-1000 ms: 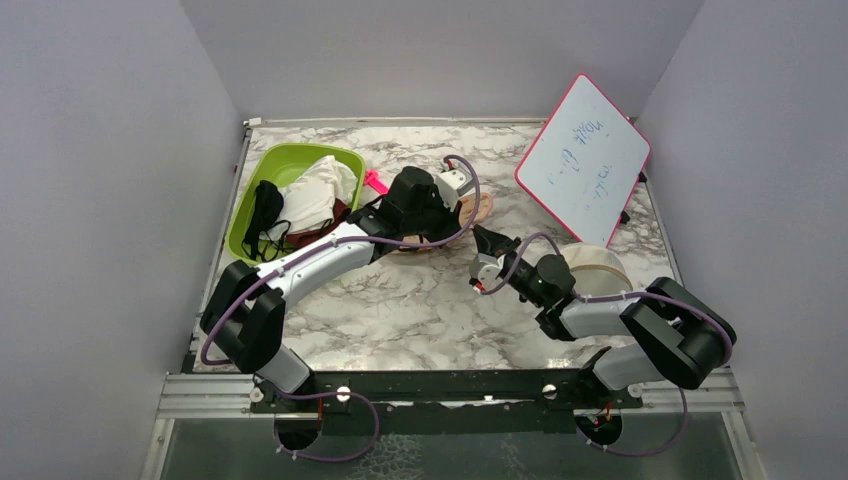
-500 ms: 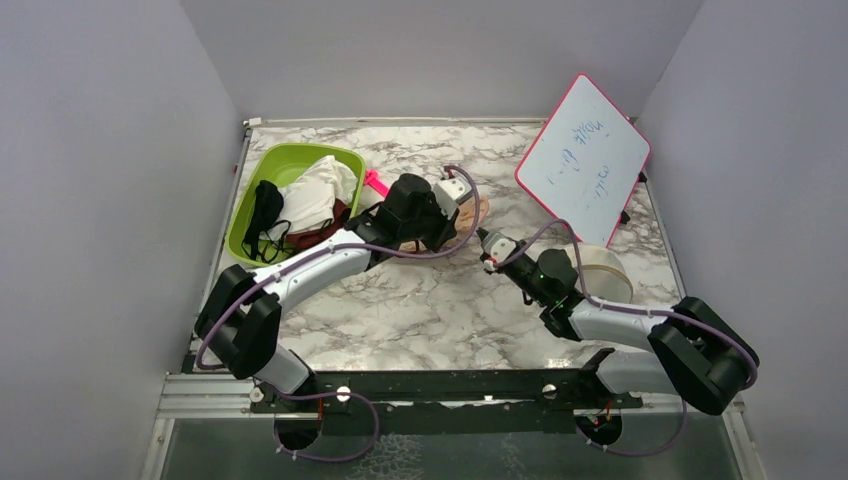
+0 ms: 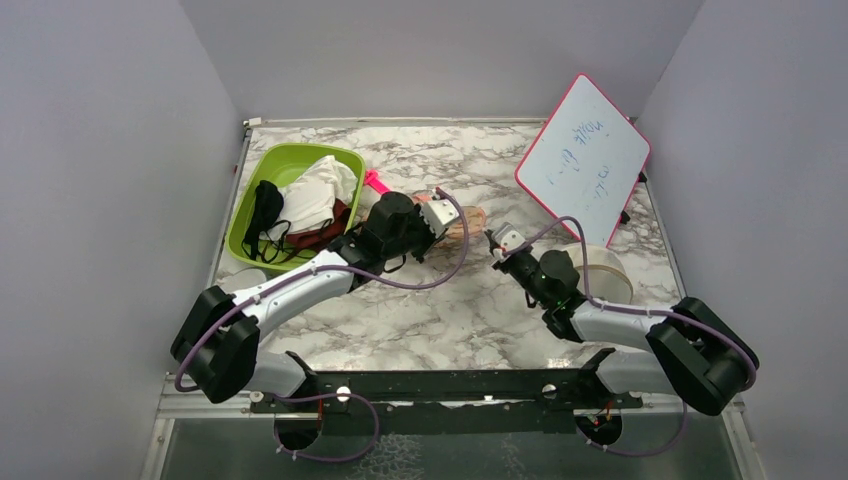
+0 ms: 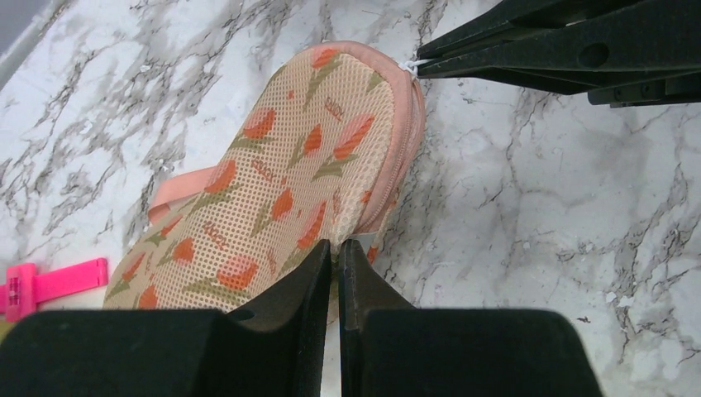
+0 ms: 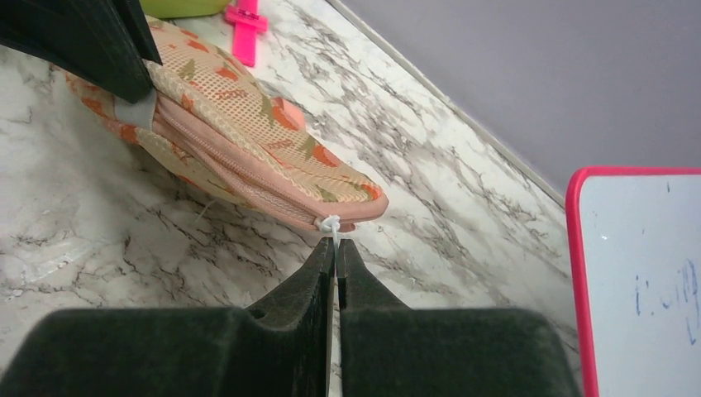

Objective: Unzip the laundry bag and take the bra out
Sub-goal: Unzip the laundry bag at the center of the board.

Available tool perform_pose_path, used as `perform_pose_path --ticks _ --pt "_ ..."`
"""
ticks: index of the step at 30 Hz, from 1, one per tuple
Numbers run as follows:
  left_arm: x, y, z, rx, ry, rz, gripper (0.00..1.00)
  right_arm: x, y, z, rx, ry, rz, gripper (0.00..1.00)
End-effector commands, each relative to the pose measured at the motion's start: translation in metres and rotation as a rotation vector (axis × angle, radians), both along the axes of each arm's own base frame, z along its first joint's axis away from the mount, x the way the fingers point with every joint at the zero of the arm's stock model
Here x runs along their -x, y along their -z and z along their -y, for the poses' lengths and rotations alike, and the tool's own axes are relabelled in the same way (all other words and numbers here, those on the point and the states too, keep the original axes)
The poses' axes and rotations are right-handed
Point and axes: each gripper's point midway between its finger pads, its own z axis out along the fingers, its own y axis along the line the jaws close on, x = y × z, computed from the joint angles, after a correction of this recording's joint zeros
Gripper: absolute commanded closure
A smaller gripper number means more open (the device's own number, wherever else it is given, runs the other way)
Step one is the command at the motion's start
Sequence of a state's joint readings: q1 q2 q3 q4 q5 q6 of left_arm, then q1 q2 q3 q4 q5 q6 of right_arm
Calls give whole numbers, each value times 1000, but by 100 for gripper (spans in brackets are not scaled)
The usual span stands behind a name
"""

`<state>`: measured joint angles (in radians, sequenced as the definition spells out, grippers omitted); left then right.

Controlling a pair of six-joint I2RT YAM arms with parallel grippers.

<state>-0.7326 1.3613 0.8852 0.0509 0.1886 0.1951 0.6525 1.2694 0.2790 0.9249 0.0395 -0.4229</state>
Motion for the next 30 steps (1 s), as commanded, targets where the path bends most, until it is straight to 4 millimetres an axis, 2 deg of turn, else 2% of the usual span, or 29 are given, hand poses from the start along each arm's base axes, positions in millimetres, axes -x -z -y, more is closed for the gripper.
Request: perform_pose_path --ticks 1,4,11,16,19,20,21,24,30 --pt "-12 -12 -12 -34 -38 100 100 1 2 10 -24 28 -27 99" --pt "-7 -16 -8 -15 -7 105 100 5 1 1 -22 -27 -36 99" --pt "10 -23 13 16 135 40 100 26 1 -26 1 -223 -52 99" --pt "10 -18 20 30 134 6 77 29 3 -34 9 -270 -71 99" --pt "15 -21 27 68 155 -20 59 31 5 -36 9 -284 -79 99" --pt "19 -22 31 82 176 -33 48 31 5 -37 9 -289 -80 99" --pt "22 -23 35 93 190 -40 42 31 4 -38 9 -292 -80 99" --pt "23 -18 41 105 187 -71 41 32 5 -39 13 -302 -93 99" --pt "6 4 41 50 100 -123 43 31 7 -40 12 -302 -106 99"
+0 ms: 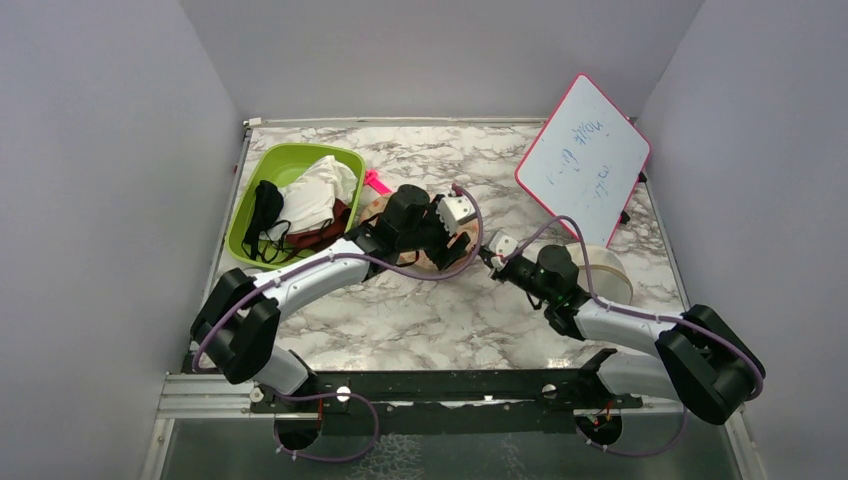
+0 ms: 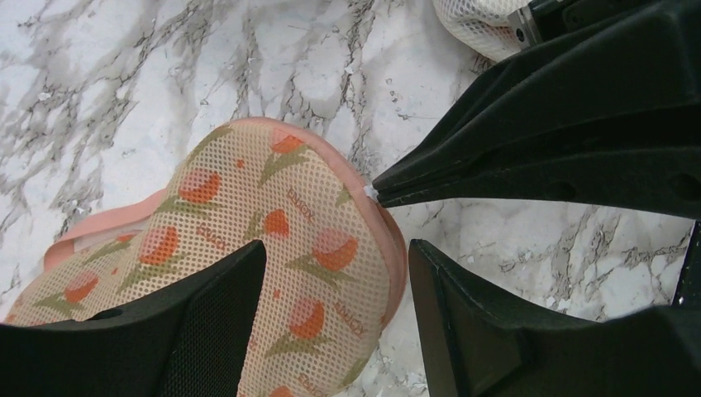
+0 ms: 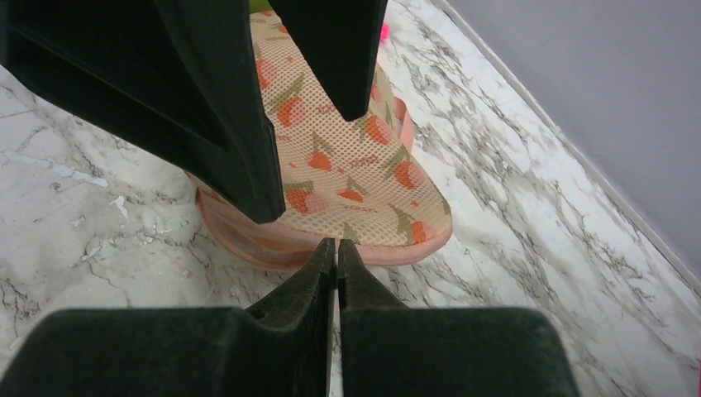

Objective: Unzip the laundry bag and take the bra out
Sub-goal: Unzip the laundry bag at the center of the board.

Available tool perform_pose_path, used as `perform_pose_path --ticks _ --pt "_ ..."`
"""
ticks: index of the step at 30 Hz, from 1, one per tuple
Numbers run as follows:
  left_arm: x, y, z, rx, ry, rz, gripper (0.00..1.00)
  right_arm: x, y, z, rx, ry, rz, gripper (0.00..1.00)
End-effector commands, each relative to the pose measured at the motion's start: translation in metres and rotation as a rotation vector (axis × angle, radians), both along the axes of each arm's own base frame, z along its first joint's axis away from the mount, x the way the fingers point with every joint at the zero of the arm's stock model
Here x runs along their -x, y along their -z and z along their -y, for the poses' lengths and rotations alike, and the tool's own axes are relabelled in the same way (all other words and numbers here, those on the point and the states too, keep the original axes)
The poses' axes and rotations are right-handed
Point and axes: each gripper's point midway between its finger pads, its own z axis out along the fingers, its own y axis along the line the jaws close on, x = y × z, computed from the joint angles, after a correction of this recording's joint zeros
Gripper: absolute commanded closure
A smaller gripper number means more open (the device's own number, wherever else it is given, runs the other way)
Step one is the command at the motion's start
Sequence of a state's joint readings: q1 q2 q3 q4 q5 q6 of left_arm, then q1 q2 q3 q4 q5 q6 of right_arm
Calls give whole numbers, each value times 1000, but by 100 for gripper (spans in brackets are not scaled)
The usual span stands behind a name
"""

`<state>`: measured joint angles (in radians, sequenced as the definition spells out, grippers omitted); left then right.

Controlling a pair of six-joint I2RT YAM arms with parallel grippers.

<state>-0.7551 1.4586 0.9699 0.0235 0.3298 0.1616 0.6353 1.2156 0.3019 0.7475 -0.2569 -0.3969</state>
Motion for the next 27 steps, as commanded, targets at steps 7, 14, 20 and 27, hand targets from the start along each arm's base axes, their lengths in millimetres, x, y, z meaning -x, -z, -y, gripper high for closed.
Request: perform_pose_path --ticks 7,14,20,27 --pt "-5 13 13 20 -11 -59 37 -7 -4 -4 -21 19 -31 99" --pt "-2 28 18 45 5 -80 35 -10 -10 1 -47 55 -30 99" --pt "10 22 21 141 47 -55 31 -12 -14 12 -99 127 -39 99" --pt "0 34 19 122 -2 -27 39 -3 -24 5 -99 57 -5 99"
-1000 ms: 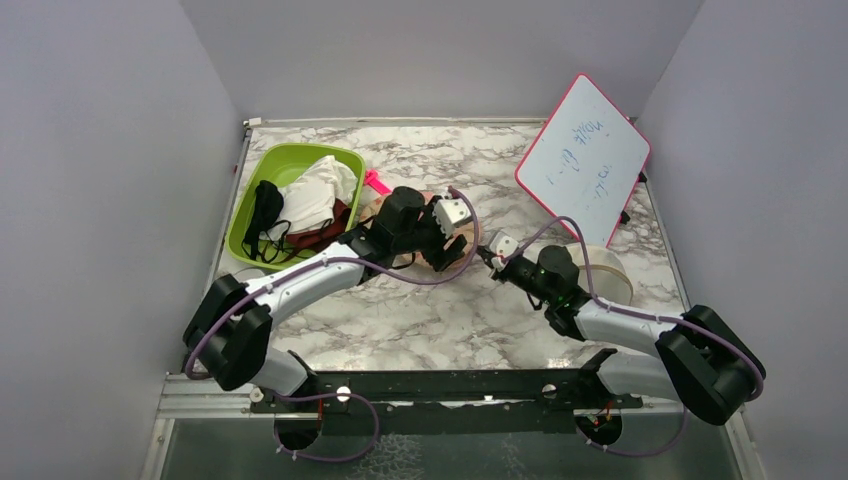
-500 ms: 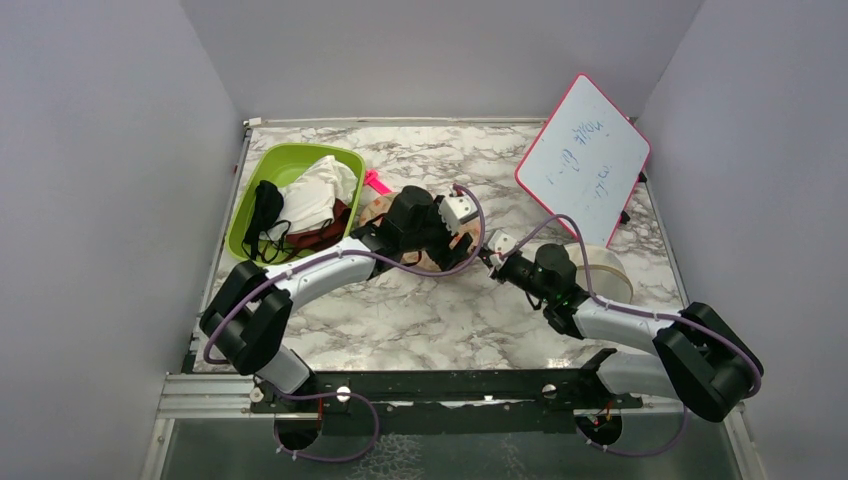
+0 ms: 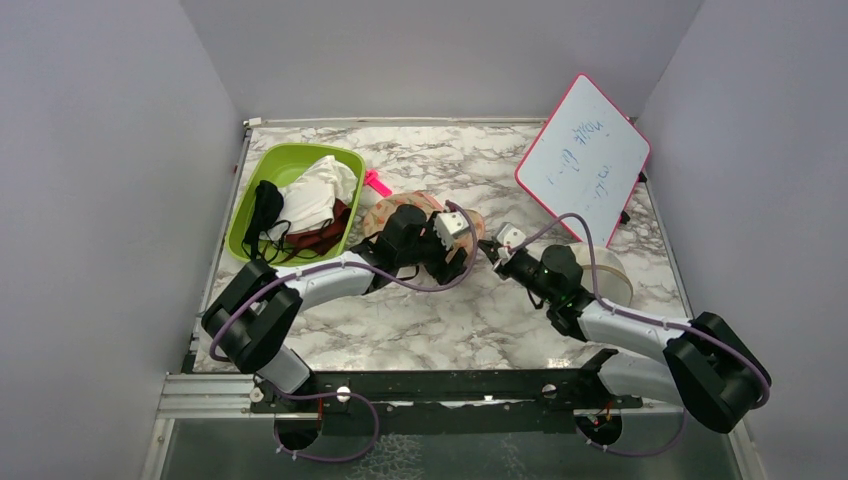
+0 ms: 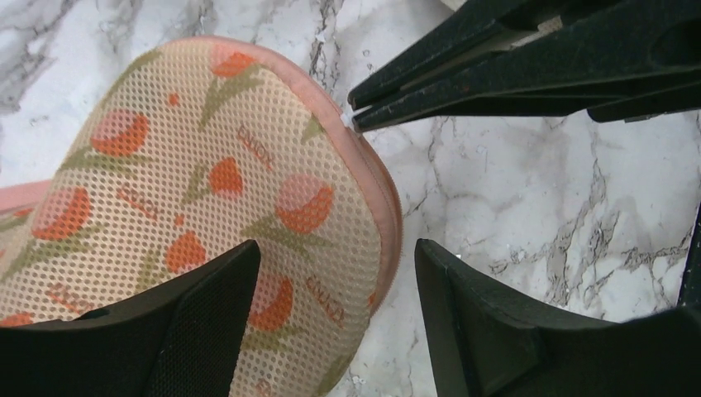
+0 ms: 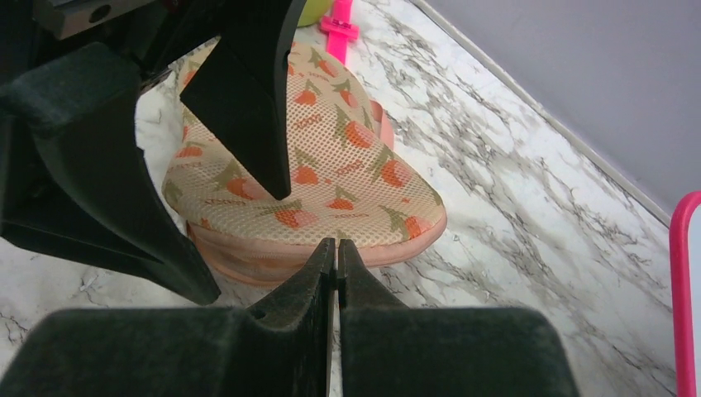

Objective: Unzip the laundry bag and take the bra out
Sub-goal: Unzip the laundry bag at the center of the board.

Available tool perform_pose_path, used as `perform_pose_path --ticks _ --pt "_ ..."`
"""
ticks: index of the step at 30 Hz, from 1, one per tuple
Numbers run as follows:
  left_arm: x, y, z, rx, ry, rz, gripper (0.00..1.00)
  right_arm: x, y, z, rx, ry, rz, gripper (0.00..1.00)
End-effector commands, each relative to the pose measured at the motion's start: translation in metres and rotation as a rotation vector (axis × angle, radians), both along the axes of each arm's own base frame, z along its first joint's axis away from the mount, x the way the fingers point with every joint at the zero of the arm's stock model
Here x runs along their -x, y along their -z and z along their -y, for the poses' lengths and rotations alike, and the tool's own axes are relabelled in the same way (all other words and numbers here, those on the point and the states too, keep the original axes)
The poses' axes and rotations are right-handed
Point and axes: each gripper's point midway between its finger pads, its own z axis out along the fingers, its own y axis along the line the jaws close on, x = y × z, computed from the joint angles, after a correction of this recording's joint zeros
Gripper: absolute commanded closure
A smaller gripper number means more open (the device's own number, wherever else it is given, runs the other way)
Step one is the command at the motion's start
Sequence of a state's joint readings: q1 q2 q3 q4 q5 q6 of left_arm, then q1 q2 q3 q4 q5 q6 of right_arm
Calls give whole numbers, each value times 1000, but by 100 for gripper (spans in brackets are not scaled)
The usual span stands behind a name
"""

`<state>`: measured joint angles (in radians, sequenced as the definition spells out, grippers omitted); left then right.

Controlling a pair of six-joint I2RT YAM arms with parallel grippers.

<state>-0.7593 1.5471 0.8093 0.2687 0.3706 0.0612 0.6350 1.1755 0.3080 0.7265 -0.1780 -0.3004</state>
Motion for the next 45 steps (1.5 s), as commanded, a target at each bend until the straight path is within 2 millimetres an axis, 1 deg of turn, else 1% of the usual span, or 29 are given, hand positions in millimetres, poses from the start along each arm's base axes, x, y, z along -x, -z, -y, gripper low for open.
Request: perform_pose_path --ticks 1,4,6,11,12,14,18,22,25,28,30,32,36,37,39,43,45 --pt "-13 -21 12 70 -13 72 42 4 -15 -5 -25 -39 46 99" --pt "-17 -23 11 64 -23 91 58 4 -13 -6 -23 -45 43 99" --pt "-17 -28 10 65 -16 116 67 2 -13 -4 -31 -29 37 99" --pt "-9 -46 7 78 39 183 86 1 -19 -1 -85 2 35 99" --pt "-5 -50 7 79 63 194 92 0 -19 0 -89 8 31 99" --pt "2 -55 6 73 106 207 97 -2 -22 0 -93 20 33 99" --pt "17 -64 4 72 180 224 100 -6 -32 5 -132 38 39 99" --pt "29 -71 -1 76 227 257 100 -13 -44 19 -213 56 24 99" --pt "38 -77 -1 94 267 267 100 -19 -51 32 -273 66 11 99" --pt "46 -78 -1 90 309 270 100 -23 -55 43 -303 71 4 99" --pt "49 -76 -1 81 329 271 100 -25 -53 43 -294 63 -5 99" --pt "51 -76 -1 76 337 274 100 -22 -53 38 -274 28 -8 99" --pt "53 -74 2 66 338 258 100 -7 -50 22 -220 -109 -10 99" --pt "52 -71 3 58 334 248 97 -4 -50 20 -223 -130 -13 99" --pt "48 -69 4 46 309 232 85 3 -52 16 -235 -163 -20 99" --pt "47 -68 7 46 302 197 66 10 -53 11 -243 -203 -49 99" --pt "48 -69 11 58 299 176 60 14 -54 9 -242 -222 -59 99"
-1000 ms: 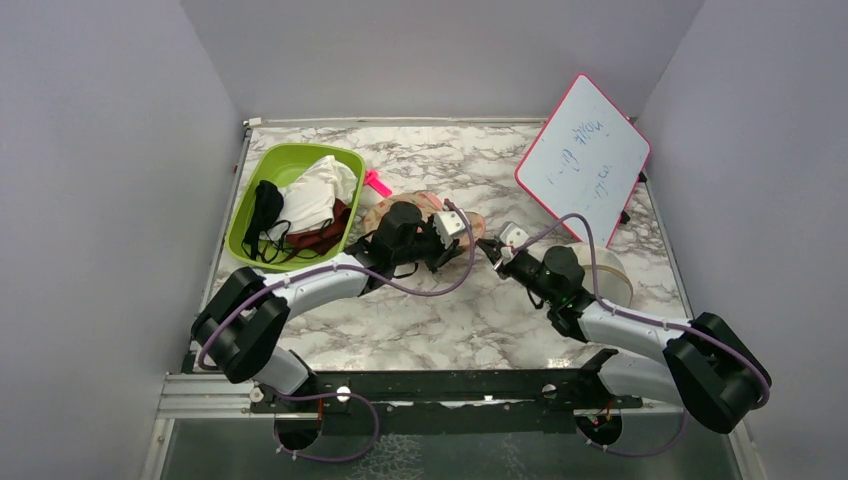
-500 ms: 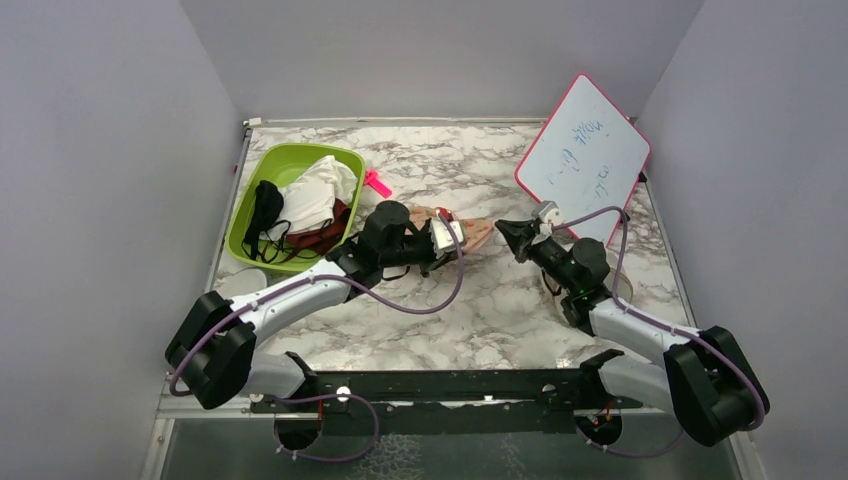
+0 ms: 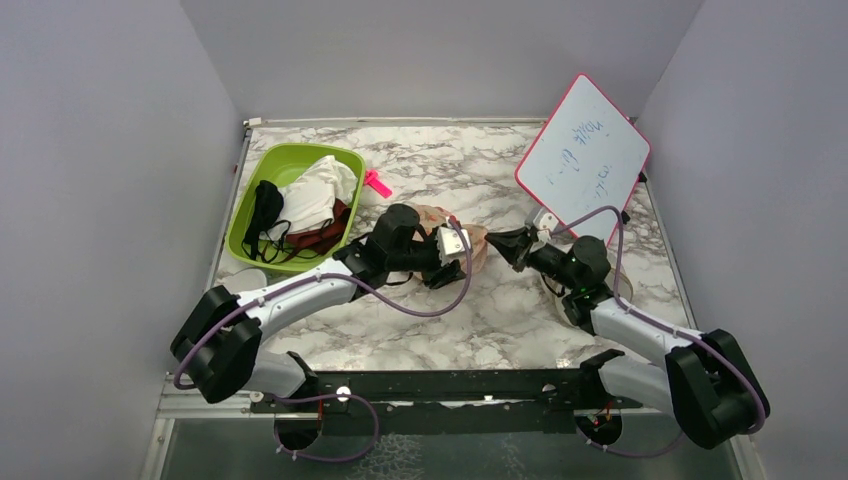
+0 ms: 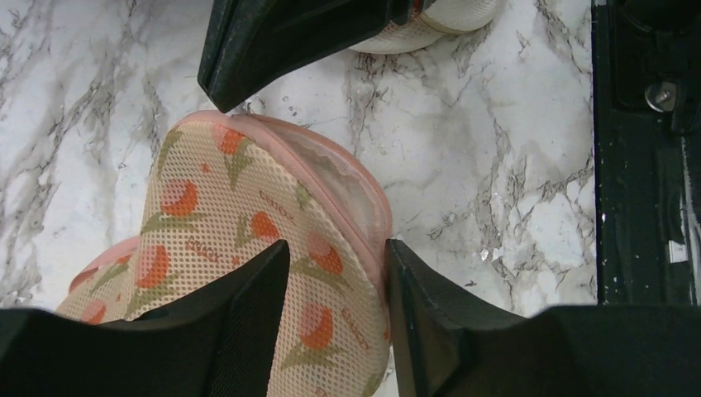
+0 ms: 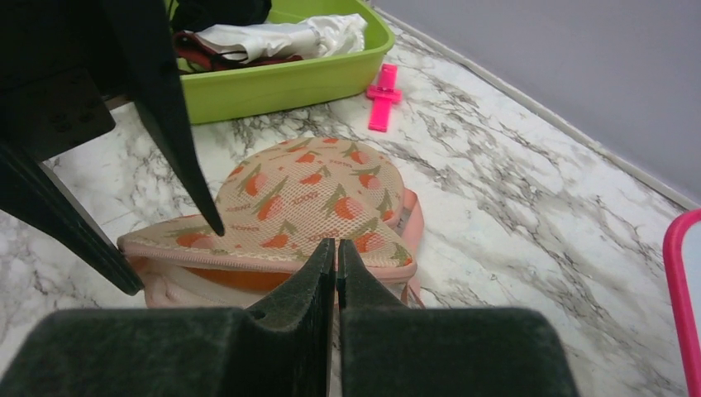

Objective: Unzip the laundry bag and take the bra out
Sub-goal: Unzip the laundry bag at the center of the board.

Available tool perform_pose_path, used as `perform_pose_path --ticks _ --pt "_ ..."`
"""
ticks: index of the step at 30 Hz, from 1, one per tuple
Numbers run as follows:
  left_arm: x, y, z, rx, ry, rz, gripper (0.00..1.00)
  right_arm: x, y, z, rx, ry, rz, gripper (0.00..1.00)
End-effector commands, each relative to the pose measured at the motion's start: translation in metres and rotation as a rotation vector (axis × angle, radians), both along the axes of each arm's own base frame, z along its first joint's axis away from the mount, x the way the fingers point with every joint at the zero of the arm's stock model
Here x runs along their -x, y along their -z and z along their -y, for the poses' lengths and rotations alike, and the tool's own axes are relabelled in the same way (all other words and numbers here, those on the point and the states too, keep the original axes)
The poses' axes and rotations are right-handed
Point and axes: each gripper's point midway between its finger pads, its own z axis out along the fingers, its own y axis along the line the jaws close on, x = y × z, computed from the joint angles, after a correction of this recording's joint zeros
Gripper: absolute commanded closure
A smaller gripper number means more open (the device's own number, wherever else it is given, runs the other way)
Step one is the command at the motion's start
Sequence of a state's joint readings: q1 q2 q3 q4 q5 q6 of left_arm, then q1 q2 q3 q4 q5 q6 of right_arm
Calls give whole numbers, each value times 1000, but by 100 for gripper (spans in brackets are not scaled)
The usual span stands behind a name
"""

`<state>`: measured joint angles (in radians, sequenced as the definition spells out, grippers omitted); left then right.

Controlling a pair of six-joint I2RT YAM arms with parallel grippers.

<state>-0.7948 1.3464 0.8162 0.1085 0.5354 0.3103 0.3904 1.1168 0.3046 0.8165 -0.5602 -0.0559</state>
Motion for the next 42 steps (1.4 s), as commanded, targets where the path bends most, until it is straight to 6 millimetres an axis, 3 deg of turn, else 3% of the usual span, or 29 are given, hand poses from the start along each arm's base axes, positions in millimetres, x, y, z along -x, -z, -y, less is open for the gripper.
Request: perform_pose_path --ticks 1,3,6,14,21,30,42 --pt "3 -13 14 36 17 -36 56 13 -18 -10 -19 -89 21 99" --pt "2 -11 20 33 -14 -42 48 15 -22 -10 -28 -93 25 99" --pt "-2 -6 26 -3 -85 -5 48 17 -25 -13 -33 -106 22 99" --pt "-20 -18 21 24 -241 101 63 21 -23 -21 -36 -138 2 99" --pt "-26 -21 17 26 -276 126 69 24 -26 -26 -41 -161 -6 99" --pt "-15 -26 18 13 -225 166 99 10 -26 -18 -78 -58 -83 99" --pt "1 -53 8 98 -194 257 100 -13 -26 -8 -210 23 -182 99"
